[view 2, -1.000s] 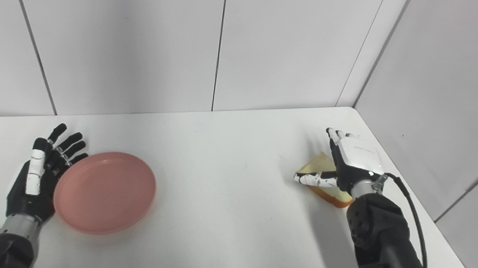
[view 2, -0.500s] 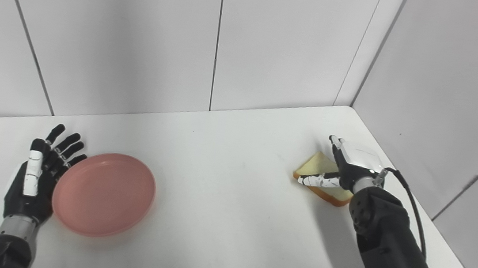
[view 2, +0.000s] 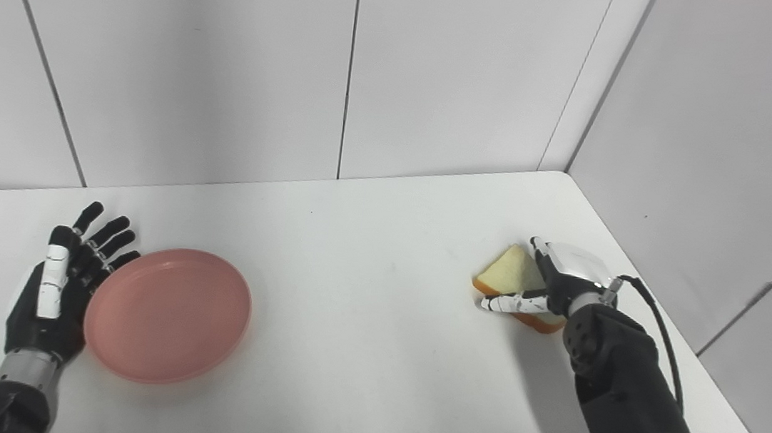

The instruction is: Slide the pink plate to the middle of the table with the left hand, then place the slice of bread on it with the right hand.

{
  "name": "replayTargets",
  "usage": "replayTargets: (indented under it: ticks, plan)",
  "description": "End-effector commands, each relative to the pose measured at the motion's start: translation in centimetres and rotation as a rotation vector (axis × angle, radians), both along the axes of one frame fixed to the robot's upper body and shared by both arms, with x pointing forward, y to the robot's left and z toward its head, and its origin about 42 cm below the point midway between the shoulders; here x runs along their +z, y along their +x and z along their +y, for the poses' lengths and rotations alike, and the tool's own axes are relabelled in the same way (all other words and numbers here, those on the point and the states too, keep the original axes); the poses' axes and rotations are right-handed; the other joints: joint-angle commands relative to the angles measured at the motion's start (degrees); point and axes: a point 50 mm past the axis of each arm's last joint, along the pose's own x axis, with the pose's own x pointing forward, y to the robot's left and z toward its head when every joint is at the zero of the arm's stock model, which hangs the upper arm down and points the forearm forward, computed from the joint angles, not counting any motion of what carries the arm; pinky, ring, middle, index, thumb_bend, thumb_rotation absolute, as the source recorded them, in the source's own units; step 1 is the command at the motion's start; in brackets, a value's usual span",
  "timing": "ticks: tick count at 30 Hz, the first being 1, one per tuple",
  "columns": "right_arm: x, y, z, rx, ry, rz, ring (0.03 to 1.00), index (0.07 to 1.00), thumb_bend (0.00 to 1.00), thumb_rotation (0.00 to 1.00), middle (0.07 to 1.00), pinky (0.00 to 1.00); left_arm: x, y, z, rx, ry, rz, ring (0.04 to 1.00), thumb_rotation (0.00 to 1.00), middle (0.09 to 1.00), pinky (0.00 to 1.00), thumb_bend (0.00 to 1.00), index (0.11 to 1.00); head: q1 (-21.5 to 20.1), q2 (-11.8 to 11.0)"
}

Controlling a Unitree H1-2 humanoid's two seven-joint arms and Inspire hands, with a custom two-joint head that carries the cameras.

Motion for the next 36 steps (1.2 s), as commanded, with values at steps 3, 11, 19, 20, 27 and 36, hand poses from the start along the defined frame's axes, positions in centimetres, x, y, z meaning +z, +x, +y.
replayTargets:
  ticks: [3,11,19,20,27,36]
  plan:
    - [1.85,0.83,-1.05,-0.010,-0.040,-0.047,1.000,1.000,1.00,0.68,1.000,1.00,-1.82,-0.84,0.21,0.001,0.007,0.077,0.853,0.83,0.841,0.76,0.85,0.912,0.18,0.13]
    - [1.23,0.96,-1.52,-0.003,-0.039,-0.034,1.000,0.993,1.00,0.66,0.990,1.00,-1.68,-0.82,0.22,0.001,0.006,0.075,0.858,0.83,0.847,0.77,0.85,0.916,0.31,0.36]
    - [1.19,1.20,-1.46,-0.022,0.028,-0.058,0.854,0.968,1.00,0.34,0.857,1.00,-1.47,-0.60,0.21,0.004,0.013,0.072,0.854,0.84,0.846,0.77,0.85,0.915,0.60,0.38]
    - [1.17,1.19,-1.47,-0.029,0.041,-0.070,0.817,0.939,1.00,0.27,0.826,1.00,-1.46,-0.57,0.22,0.004,0.014,0.071,0.854,0.84,0.844,0.77,0.85,0.913,0.60,0.38]
    - [1.31,1.04,-1.33,-0.050,0.079,-0.127,0.578,0.828,0.66,0.01,0.515,0.58,-1.40,-0.51,0.24,0.006,0.014,0.073,0.849,0.84,0.840,0.76,0.84,0.909,0.71,0.49]
    - [1.57,1.02,-1.14,-0.039,0.077,-0.151,0.465,0.802,0.54,0.00,0.478,0.59,-1.35,-0.34,0.31,0.003,0.012,0.073,0.857,0.83,0.847,0.77,0.84,0.910,0.95,0.73]
